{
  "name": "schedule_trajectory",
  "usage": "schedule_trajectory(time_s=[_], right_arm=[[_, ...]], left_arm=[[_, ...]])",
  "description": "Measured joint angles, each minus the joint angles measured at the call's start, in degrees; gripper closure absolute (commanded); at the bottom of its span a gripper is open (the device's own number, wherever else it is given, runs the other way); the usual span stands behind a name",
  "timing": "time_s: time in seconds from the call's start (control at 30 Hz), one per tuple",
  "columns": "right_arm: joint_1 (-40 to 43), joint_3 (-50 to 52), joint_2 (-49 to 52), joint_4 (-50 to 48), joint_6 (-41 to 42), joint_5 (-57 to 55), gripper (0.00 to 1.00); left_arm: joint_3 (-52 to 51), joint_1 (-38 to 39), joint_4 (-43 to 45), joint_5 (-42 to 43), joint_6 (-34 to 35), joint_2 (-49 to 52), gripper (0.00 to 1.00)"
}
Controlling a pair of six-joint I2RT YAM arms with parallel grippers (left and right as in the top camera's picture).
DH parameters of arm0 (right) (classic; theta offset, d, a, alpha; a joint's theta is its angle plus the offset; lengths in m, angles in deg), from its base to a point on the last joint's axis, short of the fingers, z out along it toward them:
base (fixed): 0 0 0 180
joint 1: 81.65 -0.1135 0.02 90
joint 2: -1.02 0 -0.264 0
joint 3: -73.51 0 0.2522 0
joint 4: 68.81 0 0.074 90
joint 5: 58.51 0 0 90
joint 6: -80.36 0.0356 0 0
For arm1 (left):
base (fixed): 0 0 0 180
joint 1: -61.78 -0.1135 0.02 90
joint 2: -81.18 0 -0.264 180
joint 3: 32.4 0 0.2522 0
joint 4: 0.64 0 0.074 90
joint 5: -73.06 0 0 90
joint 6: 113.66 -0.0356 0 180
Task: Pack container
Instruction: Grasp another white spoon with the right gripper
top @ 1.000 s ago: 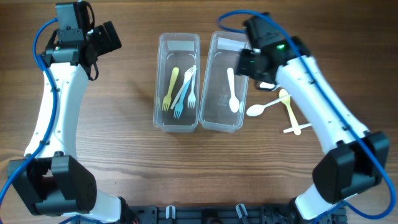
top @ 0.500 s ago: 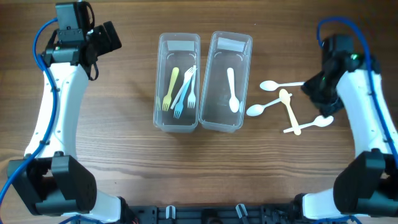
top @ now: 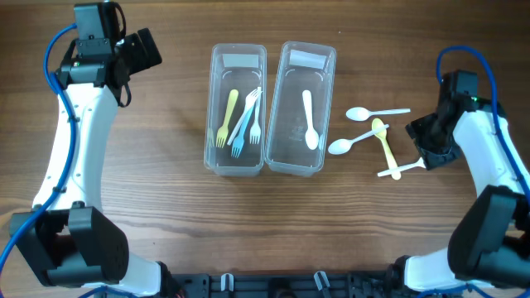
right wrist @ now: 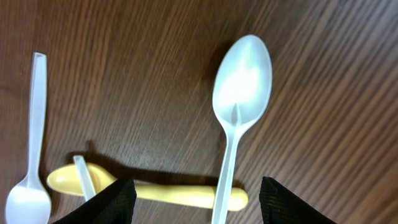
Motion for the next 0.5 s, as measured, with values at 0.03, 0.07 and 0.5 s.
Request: schedule_trajectory(time_s=[0.03,0.07,0.5], right_arm=[[0.00,0.00,1.03,0.00,-0.07,0.31,0.36],[0.00,0.00,2.03,0.00,-0.09,0.59,0.36],[0.00,0.02,7.17,-0.02,-0.50,1.88,0.44]], left_arm=[[0.00,0.00,0.00,0.00,0.00,0.00,0.00],[0.00,0.00,0.00,0.00,0.00,0.00,0.00],[0.00,0.00,0.00,0.00,0.00,0.00,0.00]])
